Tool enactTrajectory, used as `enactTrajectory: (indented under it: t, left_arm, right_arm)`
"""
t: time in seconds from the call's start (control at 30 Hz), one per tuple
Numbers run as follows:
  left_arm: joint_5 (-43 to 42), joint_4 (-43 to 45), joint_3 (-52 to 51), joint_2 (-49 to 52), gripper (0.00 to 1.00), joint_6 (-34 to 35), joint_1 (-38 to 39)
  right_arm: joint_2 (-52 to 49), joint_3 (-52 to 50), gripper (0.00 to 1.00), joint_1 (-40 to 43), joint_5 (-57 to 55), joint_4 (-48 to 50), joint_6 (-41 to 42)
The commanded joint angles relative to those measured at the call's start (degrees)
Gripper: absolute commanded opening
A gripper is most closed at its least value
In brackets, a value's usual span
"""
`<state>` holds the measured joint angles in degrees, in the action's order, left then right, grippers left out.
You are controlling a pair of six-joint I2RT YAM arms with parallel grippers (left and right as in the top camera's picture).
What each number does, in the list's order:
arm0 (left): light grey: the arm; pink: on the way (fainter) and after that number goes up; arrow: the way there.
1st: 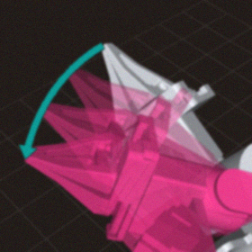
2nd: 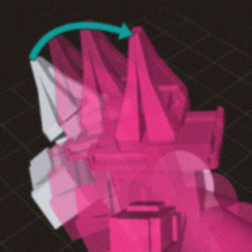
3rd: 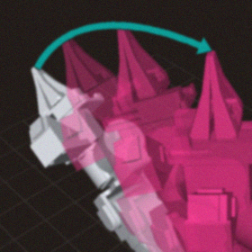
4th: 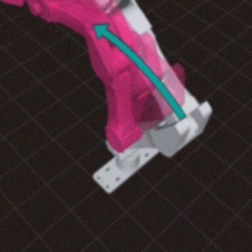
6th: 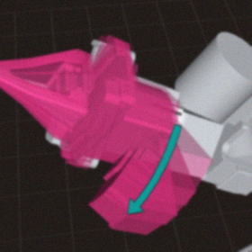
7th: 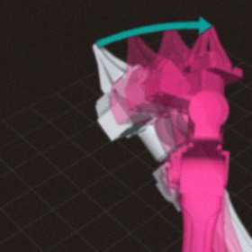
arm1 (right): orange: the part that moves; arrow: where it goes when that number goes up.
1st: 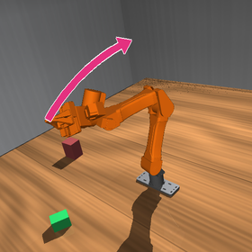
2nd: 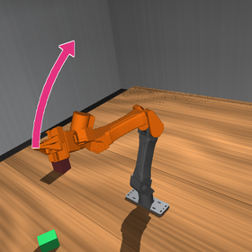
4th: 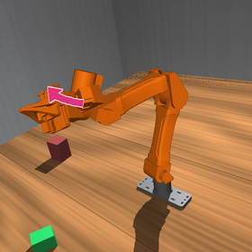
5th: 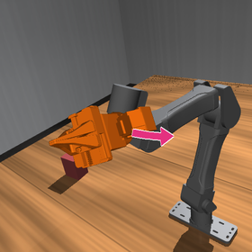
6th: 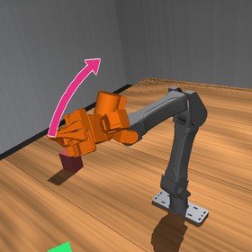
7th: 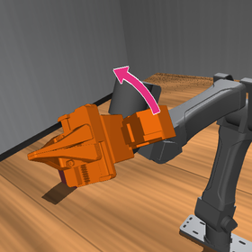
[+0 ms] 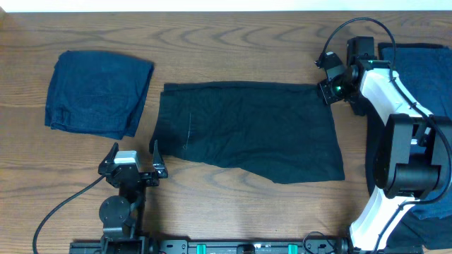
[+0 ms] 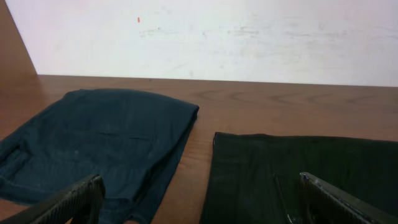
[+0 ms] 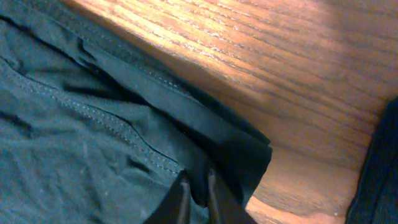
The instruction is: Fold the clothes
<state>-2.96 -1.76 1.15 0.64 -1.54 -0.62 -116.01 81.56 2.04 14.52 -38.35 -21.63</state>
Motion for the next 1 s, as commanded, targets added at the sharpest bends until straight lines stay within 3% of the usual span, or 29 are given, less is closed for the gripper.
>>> enactTrajectory:
  t: [0.0, 0.6, 0.87, 0.97]
  left_arm:
    - [0.7, -2.1, -0.9, 0.0, 0.98, -0.3, 0.2]
    - [0.7, -2.1, -0.9, 0.0, 0.98, -0.3, 0.2]
    - [0.7, -2.1, -0.9, 0.0, 0.98, -0.4, 0.2]
    - [0.7, -2.1, -0.9, 0.0, 0.98, -0.3, 0.2]
  right_arm:
    - [-0.3, 0.0, 0.06, -0.7, 0.5, -0.5, 0.1]
    - [1.7, 0.0, 0.01, -12.8, 0.6, -10.3, 4.1]
    - [1.7, 0.0, 0.01, -14.7, -6.9, -11.1, 5.4]
    - [1.7, 0.0, 0.15, -14.7, -7.7, -11.1, 5.4]
